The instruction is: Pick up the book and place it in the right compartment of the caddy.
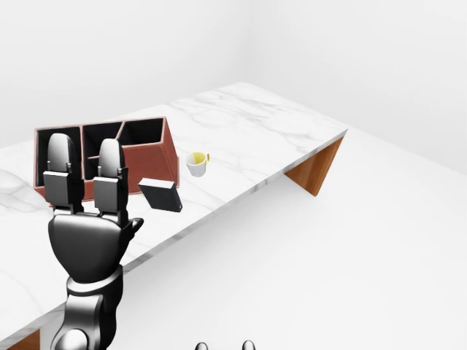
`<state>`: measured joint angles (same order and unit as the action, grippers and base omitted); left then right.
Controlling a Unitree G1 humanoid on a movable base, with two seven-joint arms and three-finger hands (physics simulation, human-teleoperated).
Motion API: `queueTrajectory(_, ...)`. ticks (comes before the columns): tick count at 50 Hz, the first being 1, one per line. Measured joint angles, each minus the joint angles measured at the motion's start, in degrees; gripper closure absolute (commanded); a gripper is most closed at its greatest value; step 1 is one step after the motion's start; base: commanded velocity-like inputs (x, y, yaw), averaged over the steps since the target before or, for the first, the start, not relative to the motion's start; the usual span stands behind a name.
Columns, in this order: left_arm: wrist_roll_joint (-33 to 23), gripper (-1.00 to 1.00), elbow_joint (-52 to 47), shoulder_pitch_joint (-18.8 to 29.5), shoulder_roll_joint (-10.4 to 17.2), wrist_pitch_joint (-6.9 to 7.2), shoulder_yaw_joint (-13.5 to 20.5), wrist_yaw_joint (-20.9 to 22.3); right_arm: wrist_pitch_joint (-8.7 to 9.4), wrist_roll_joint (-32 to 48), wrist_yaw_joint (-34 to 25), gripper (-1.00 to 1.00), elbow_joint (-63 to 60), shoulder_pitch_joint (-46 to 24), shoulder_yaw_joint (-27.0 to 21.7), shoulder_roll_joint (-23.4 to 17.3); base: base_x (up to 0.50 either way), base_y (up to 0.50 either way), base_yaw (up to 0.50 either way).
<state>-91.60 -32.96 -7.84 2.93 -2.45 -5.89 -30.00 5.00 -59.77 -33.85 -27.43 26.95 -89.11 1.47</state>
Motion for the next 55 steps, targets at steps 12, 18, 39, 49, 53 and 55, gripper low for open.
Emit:
queueTrajectory(12,0.08,-1.0,-0.24,0.03,-0.07,-0.12,0.02,0.0,0.0,-0.45,0.04,-1.0,0.19,0.11,-0.46,-0.25,0.03,-0.02,0.0)
queueTrajectory(18,0.1,-1.0,-0.35,-0.02,-0.09,-0.17,0.01,0.0,0.0,-0.72,-0.05,-1.0,0.32,0.11,-0.68,-0.4,0.16,-0.11,0.0)
queueTrajectory(39,-0.35,-1.0,-0.24,-0.39,0.02,-0.35,-0.24,0.0,0.0,-1.94,-0.68,-1.0,-0.4,0.38,-0.89,0.08,0.16,-0.11,0.0)
queueTrajectory(49,-0.48,-1.0,-0.19,-0.45,0.03,-0.37,-0.31,0.0,0.0,-1.87,-0.8,-1.0,-0.51,0.37,-0.89,0.25,0.15,-0.1,0.0)
queueTrajectory(53,-0.45,-1.0,-0.16,-0.4,0.03,-0.38,-0.3,0.0,0.0,-1.88,-0.78,-1.0,-0.57,0.37,-0.89,0.28,0.1,-0.07,0.0)
queueTrajectory(55,-0.45,-1.0,-0.15,-0.38,0.02,-0.38,-0.31,0.0,0.0,-1.89,-0.72,-1.0,-0.62,0.36,-0.87,0.26,0.0,0.0,0.0)
